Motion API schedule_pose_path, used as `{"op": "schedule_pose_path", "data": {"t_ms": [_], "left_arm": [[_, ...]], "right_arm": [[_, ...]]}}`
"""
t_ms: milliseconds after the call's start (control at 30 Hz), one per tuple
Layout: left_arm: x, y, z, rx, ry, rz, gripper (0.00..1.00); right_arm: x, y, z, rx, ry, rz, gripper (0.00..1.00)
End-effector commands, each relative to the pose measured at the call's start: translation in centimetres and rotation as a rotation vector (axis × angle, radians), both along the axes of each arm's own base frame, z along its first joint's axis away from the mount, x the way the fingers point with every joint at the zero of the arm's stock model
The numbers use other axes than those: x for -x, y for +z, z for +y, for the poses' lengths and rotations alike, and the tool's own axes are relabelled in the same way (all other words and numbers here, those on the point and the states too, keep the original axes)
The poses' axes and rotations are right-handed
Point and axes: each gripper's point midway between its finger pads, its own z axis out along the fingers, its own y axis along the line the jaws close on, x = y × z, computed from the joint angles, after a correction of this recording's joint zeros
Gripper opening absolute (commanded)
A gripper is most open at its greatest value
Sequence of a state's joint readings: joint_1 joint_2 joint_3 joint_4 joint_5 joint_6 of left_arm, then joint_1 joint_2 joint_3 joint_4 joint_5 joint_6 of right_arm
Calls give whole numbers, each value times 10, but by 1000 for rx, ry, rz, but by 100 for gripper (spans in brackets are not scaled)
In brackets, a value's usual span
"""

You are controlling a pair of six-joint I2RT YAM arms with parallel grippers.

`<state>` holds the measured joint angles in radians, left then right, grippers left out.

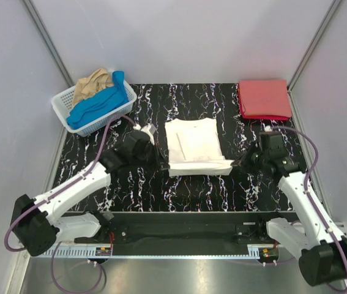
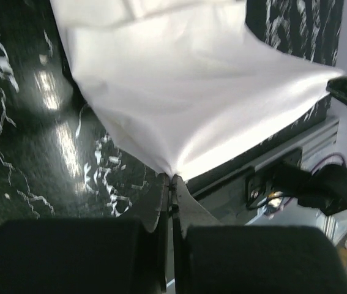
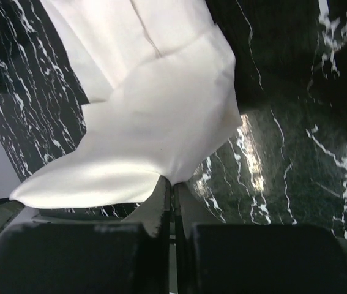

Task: Fold and stack the t-shirts
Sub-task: Fold the tshirt

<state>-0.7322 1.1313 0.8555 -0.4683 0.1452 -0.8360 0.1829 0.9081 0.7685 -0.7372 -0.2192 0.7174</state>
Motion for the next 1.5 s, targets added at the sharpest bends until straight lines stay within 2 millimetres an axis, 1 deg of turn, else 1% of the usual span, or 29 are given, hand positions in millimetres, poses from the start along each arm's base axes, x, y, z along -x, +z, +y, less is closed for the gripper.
{"op": "schedule_pose_path", "data": {"t_ms": [0,67,100,167,200,233,267,333,367,400,433,467,500,533,567,633,667,700,733,767,800,933,1000,1033,1100,1133,1167,1333,1467], "left_arm": [[-46,26,14,-61,77,-78,0],[-66,41,13,-51,83,-104,0],[-80,35,17,-64,102,-84,0],[-105,49,16,-57,104,-117,0],[-123,37,22,-76,127,-85,0],[-135,36,24,-80,126,-85,0],[-149,46,22,-64,128,-101,0],[-179,29,31,-90,154,-74,0],[-200,27,34,-90,171,-74,0],[-211,27,34,-89,176,-83,0],[-229,40,33,-84,174,-131,0],[-245,23,38,-104,188,-106,0],[-255,21,38,-104,186,-111,0],[-271,31,36,-88,187,-139,0],[-286,6,39,-103,192,-103,0],[-313,6,38,-101,184,-137,3],[-325,-24,40,-107,175,-89,7],[-334,-31,39,-100,168,-87,20],[-349,-24,37,-77,168,-115,21],[-356,-44,36,-54,152,-78,17],[-365,-37,36,-34,154,-97,15],[-373,-35,45,-48,144,-126,31],[-369,-25,45,-50,131,-147,30],[-362,-27,40,-27,103,-130,30],[-350,-27,32,-3,73,-117,30],[-341,-21,23,12,43,-120,30],[-338,-22,20,14,31,-127,31],[-312,-40,-1,12,-22,-111,31],[-301,-55,-12,12,-48,-79,31]], "right_arm": [[-51,33,-10,91,-16,-133,1],[-79,53,-7,119,16,-228,1],[-97,55,-7,145,36,-239,1],[-124,41,-5,180,60,-196,1],[-142,58,-1,186,82,-237,1],[-152,60,3,183,103,-240,1],[-167,44,8,181,129,-198,1],[-198,59,13,189,148,-247,1],[-213,40,17,193,168,-207,1],[-232,55,19,196,167,-250,1],[-244,51,19,201,174,-250,1],[-257,25,23,195,189,-201,2],[-276,37,28,181,209,-245,4],[-286,31,31,168,221,-238,5],[-298,0,33,169,223,-188,5],[-322,-2,38,154,226,-209,8],[-332,-33,34,162,210,-160,11],[-347,-28,33,150,191,-181,16],[-353,-34,34,134,196,-178,19],[-358,-53,33,110,202,-149,21],[-368,-42,34,92,211,-179,29],[-367,-19,25,85,243,-190,42],[-352,-19,22,99,261,-161,45],[-343,-1,23,88,275,-181,47],[-316,-15,29,55,331,-131,51],[-306,0,32,41,350,-158,52],[-289,-19,31,32,358,-109,52],[-257,-20,45,-54,457,-115,50],[-234,-45,42,-46,457,-51,50]]}}
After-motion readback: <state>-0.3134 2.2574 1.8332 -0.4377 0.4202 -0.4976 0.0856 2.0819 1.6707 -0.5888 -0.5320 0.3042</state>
